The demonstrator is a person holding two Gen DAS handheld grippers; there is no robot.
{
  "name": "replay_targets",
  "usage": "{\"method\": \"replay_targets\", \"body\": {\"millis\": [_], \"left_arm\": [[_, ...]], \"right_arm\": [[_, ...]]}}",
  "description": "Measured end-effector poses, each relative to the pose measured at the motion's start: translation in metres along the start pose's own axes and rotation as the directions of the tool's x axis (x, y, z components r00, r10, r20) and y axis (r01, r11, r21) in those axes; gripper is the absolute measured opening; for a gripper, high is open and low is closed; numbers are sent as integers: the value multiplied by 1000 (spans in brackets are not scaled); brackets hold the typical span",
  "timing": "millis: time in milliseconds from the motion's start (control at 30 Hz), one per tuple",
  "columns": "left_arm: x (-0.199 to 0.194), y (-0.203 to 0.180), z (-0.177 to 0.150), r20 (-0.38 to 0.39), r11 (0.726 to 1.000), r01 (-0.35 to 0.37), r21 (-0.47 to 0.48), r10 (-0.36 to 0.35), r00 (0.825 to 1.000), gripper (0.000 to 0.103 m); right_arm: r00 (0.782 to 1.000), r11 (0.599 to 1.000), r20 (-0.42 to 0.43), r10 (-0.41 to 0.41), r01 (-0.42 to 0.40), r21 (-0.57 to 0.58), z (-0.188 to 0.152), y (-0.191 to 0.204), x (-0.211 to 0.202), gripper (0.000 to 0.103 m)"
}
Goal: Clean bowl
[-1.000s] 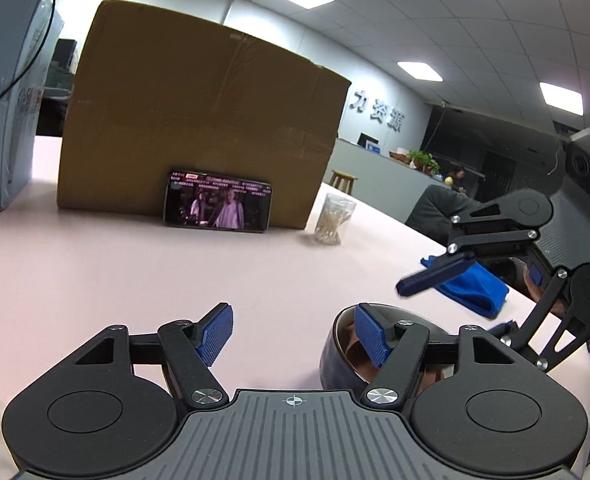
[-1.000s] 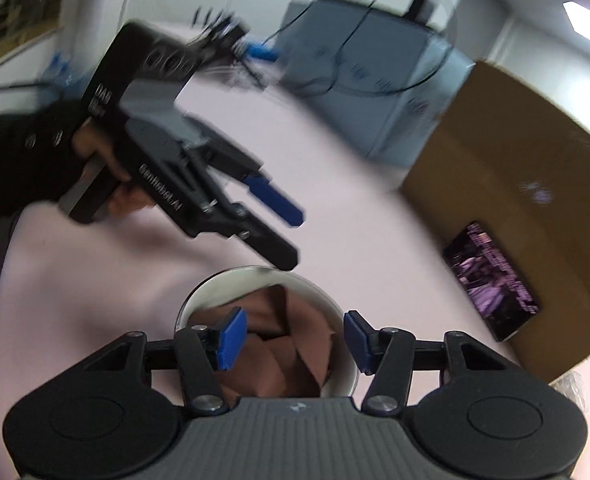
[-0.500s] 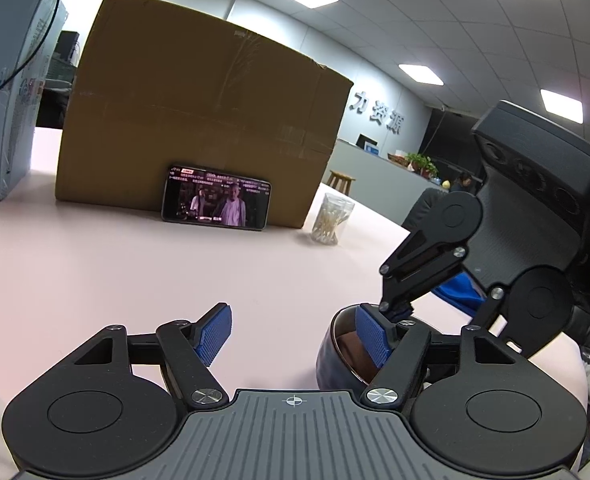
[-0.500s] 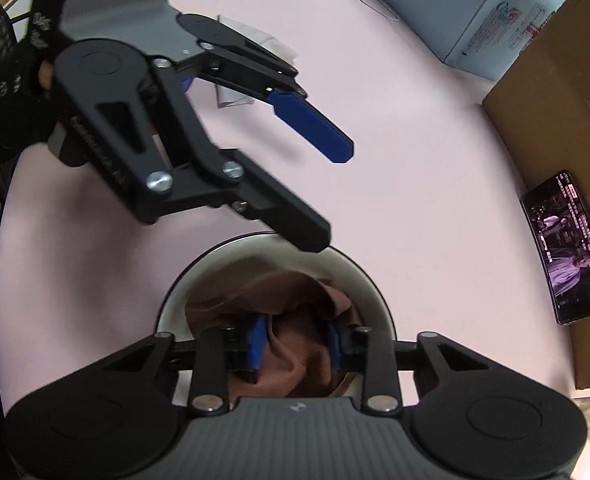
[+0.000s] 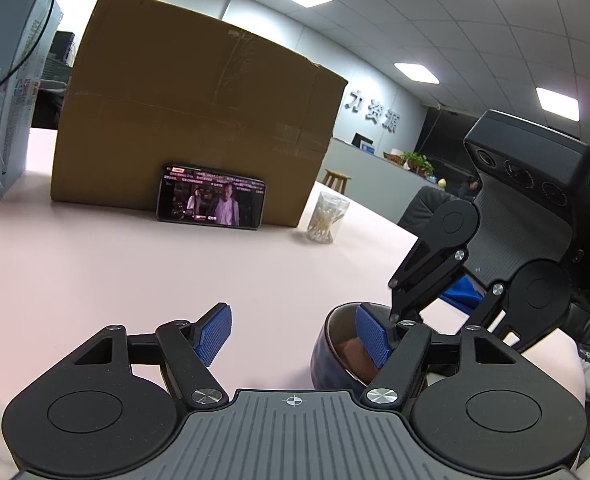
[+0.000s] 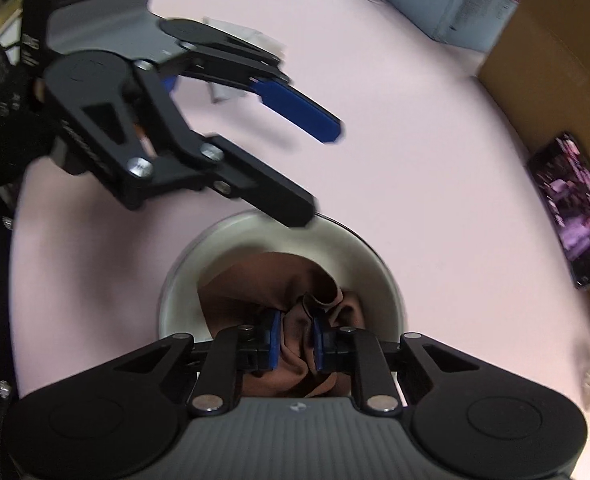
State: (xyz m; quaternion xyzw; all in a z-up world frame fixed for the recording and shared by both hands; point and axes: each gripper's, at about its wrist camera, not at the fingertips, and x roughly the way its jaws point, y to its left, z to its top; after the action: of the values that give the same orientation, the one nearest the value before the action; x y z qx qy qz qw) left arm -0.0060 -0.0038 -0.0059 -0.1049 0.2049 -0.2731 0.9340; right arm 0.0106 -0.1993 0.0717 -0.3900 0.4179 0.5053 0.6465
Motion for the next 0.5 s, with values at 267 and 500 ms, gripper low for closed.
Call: {"method": "replay_targets", "body": {"millis": [267,500], "left_arm": [[2,3,0,-10,1000,-8,-23,8,1000,71],[-1,3,0,-3,1000,-6,-22,6,1000,73]], "right_arm": [[999,1000,45,-10,9,29,-8,-5,-21,21],[996,998,66,-60,61,-14,-22,13,-60,40]]}}
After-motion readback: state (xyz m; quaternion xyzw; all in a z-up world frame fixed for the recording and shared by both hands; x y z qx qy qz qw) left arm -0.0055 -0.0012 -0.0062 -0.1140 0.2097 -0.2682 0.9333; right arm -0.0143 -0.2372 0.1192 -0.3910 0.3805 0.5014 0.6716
